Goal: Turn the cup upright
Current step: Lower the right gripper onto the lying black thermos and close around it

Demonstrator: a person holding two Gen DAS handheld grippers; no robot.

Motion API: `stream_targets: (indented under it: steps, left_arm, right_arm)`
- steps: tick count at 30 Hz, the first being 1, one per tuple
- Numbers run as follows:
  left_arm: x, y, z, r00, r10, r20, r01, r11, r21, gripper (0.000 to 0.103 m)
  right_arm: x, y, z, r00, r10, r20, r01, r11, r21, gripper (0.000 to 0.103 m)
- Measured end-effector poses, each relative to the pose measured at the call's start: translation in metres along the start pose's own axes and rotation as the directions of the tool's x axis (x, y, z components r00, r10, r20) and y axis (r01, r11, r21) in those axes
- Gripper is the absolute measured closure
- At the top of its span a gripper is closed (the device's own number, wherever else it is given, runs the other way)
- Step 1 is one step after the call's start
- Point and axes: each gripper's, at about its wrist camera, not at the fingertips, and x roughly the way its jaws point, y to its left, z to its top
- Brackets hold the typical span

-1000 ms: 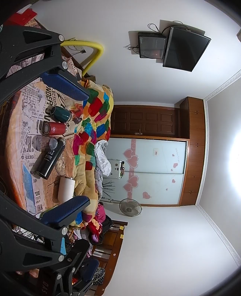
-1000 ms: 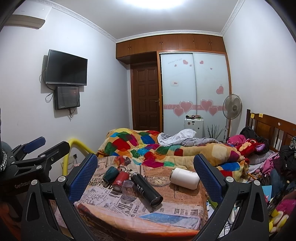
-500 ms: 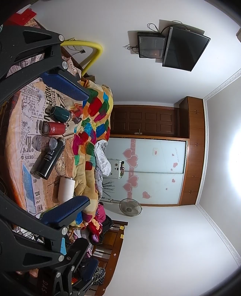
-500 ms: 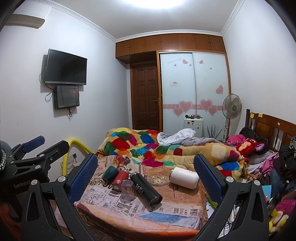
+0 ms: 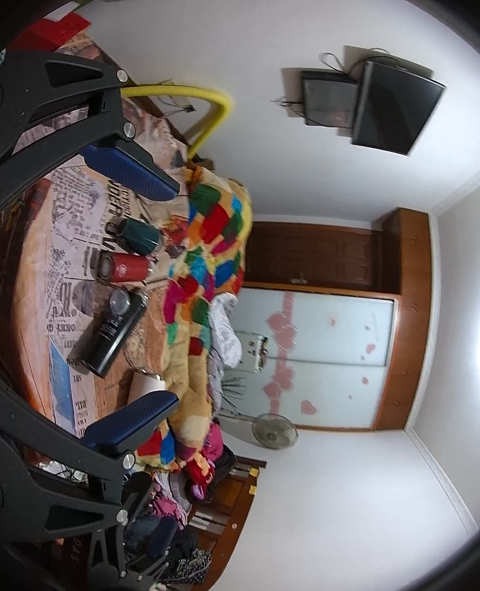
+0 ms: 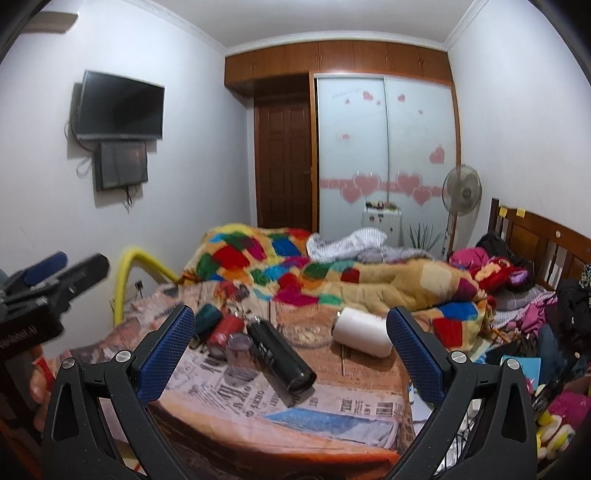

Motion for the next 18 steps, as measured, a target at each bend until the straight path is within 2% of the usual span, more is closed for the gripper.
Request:
stream_targets:
  steps: [6, 10, 13, 16, 18]
  left_arm:
    - [0.052, 0.025, -0.031, 0.992, 0.053, -0.118, -0.057, 0.998, -0.026, 0.000]
    - [0.089, 0.042, -0.050, 0.971, 0.070, -0.227, -0.086, 0.995, -0.058, 0.000]
    - [0.112, 0.052, -0.070, 0.954, 0.071, -0.292, -0.099, 0.992, -0.082, 0.000]
    - [0.127, 0.059, -0.086, 0.940, 0.079, -0.332, -0.115, 0.989, -0.091, 0.000]
    - [0.134, 0.062, -0.092, 0.933, 0.081, -0.350, -0.120, 0.989, -0.092, 0.000]
  right_arm:
    - [0.061, -0.003, -0.019, 0.988, 0.022, -0.153, -0.024, 1.000, -0.014, 0.000]
    - [0.110, -0.007, -0.033, 0.961, 0.046, -0.272, -0.057, 0.998, -0.033, 0.000]
    - [0.149, -0.007, -0.043, 0.927, 0.066, -0.369, -0.092, 0.994, -0.054, 0.000]
    - [0.188, -0.007, -0.054, 0.880, 0.083, -0.467, -0.133, 0.988, -0.074, 0.000]
    - [0.214, -0.005, -0.063, 0.841, 0.086, -0.535, -0.163, 0.982, -0.098, 0.000]
